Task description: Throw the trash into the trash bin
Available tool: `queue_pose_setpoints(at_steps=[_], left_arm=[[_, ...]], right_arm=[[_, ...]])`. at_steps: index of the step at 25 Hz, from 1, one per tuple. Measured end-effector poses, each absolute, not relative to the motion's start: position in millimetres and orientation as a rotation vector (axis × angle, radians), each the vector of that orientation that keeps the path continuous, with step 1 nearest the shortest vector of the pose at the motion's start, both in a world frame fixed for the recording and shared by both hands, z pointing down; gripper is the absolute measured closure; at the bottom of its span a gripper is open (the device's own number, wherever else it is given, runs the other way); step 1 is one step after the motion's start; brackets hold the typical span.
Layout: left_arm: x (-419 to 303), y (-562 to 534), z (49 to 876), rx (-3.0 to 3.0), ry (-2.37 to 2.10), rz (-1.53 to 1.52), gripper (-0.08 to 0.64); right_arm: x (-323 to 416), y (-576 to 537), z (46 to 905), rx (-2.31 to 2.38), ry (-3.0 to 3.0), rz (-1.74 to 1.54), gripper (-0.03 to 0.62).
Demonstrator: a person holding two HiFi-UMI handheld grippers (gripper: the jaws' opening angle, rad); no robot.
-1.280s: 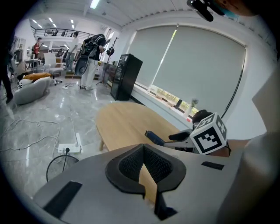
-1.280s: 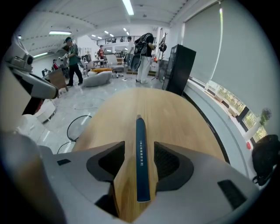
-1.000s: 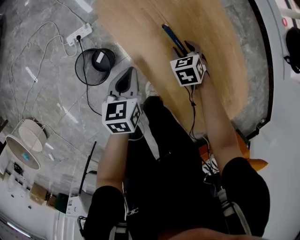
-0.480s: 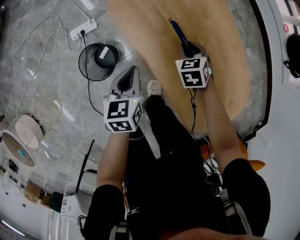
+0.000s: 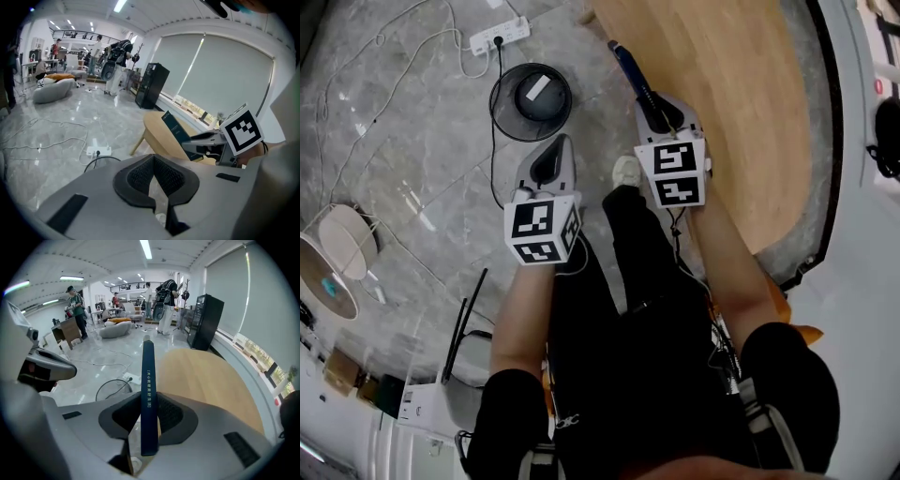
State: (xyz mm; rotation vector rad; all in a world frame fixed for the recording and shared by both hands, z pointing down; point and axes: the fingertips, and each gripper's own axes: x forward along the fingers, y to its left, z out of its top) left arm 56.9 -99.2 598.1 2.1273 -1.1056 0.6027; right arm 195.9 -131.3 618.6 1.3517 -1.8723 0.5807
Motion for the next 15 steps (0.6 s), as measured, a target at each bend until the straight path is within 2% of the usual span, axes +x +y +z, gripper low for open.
queue_pose_setpoints(at_steps=[9,15], left_arm=[[-110.0,-100.7,646.0,1.974,-1.228,0.606,0.548],[-191.0,-84.3,677.4,1.895,-1.261,0.624,0.548]], right_arm=[[29.8,-136.1,714.6,1.173,-1.865,0.833,0.495],[-19.1,-131.1,813.2,1.07,-1.714,0.921,0.495]])
